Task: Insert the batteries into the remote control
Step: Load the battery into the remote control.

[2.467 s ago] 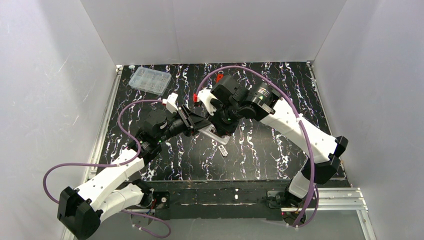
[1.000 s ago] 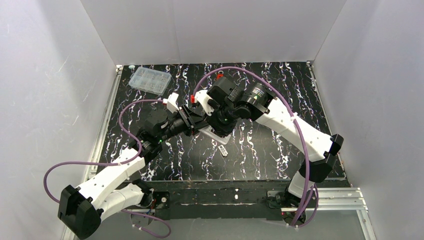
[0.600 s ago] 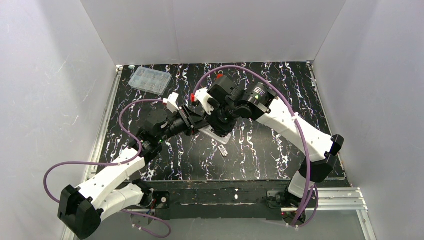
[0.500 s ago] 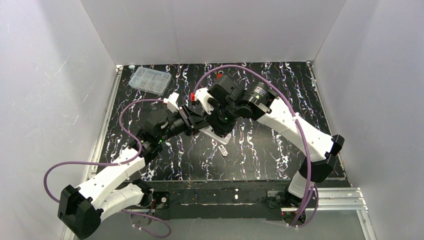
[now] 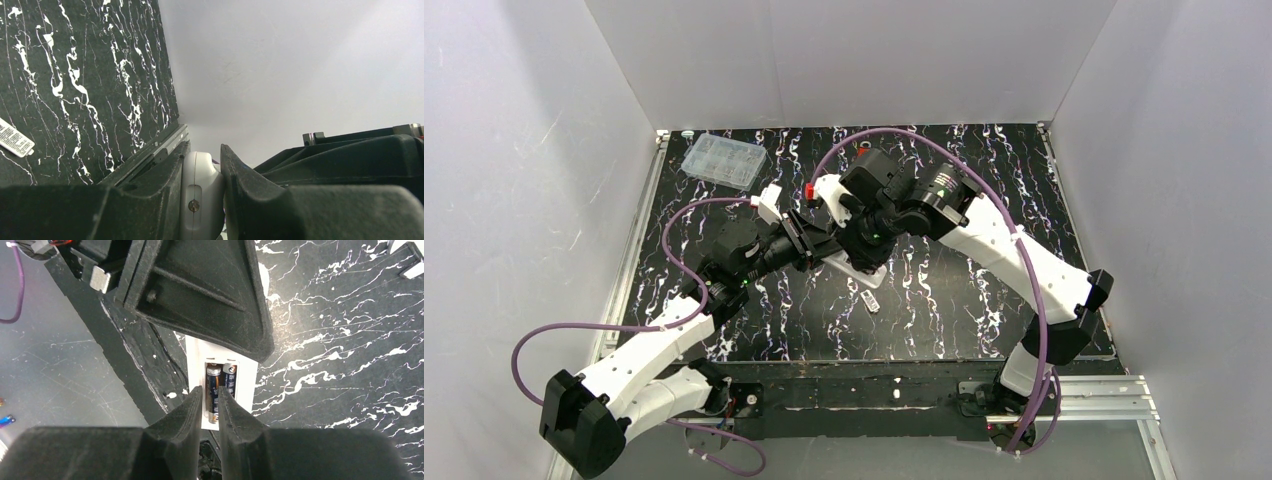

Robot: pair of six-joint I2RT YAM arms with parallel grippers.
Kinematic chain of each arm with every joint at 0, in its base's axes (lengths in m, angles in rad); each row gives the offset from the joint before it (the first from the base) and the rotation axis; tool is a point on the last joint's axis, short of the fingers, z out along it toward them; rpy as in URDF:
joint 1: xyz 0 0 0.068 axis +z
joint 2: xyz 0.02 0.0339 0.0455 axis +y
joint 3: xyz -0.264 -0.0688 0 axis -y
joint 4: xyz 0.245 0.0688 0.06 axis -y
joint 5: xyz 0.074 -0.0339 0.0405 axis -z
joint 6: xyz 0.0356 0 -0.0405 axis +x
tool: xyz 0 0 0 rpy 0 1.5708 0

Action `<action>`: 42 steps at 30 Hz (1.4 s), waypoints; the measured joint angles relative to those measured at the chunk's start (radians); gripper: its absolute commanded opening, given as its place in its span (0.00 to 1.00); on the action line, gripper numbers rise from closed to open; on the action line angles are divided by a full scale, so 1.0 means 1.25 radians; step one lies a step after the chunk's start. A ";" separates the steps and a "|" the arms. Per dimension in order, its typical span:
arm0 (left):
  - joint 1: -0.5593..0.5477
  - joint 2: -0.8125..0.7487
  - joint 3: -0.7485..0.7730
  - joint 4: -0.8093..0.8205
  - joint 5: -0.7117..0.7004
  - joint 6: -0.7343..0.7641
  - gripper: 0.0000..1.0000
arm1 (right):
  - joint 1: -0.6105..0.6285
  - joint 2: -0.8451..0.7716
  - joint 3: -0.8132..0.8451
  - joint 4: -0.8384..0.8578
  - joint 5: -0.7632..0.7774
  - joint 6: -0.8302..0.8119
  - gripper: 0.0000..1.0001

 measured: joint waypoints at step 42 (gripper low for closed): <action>0.000 0.051 0.008 0.060 0.072 -0.091 0.00 | -0.064 -0.635 -0.735 0.732 -0.048 -0.251 0.12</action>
